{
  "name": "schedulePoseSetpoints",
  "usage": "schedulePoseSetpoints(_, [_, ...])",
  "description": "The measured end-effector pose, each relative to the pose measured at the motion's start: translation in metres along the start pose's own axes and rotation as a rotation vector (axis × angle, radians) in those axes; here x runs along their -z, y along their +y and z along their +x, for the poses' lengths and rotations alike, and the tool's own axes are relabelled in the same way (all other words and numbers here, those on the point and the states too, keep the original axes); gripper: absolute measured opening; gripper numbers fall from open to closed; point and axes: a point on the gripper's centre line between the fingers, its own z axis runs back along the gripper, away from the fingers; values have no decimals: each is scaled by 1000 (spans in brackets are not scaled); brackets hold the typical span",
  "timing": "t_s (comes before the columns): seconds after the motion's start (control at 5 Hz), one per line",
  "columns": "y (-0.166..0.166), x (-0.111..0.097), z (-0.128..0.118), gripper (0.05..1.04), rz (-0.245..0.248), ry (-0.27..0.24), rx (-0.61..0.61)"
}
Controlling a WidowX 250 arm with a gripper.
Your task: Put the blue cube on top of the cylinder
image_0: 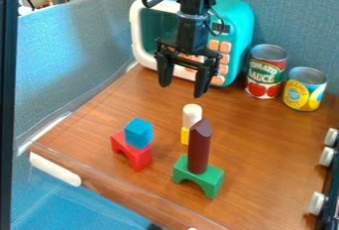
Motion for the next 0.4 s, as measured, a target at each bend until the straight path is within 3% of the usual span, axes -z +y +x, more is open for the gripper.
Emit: schedulePoseSetpoints(0.4, [-4,20,-9,1000,-35,82,15])
